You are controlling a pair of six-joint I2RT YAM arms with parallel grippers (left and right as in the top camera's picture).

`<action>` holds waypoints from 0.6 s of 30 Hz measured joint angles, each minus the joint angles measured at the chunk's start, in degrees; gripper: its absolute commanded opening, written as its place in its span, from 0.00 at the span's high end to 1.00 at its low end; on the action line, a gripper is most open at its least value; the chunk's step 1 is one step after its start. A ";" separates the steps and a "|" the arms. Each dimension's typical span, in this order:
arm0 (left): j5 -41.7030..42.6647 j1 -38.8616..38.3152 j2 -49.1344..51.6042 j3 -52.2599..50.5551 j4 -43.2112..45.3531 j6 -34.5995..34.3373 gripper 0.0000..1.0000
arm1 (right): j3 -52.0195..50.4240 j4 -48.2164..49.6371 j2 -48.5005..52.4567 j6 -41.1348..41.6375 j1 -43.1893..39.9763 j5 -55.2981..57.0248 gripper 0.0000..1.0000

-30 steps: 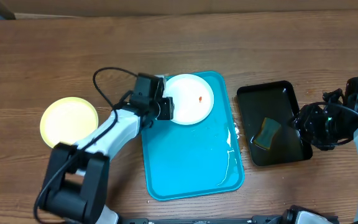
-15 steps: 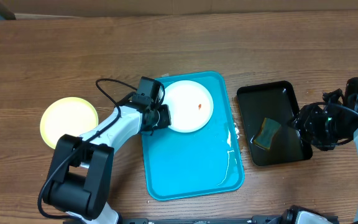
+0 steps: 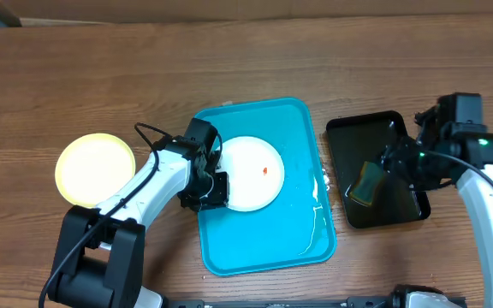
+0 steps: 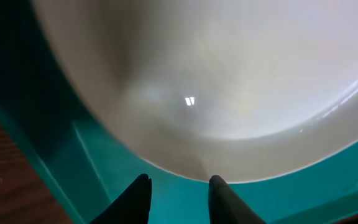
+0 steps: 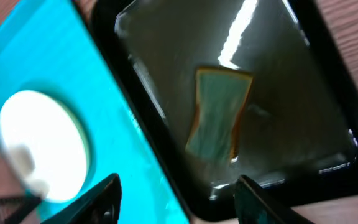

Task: Clean dirty plates on tray and stack at the side
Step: 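Grasp the green-yellow sponge in the black tray with the right gripper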

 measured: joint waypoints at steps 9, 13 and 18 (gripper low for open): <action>0.50 -3.96 -0.02 1.05 -0.24 11.63 0.57 | -7.06 8.94 8.76 4.72 1.60 3.98 0.52; 1.49 -4.17 -0.02 4.81 -2.45 13.20 0.54 | -8.37 11.30 14.95 5.35 1.60 4.31 0.55; 2.56 -4.17 -0.11 12.09 -7.78 14.25 0.49 | -8.72 16.00 21.31 5.42 1.60 4.13 0.95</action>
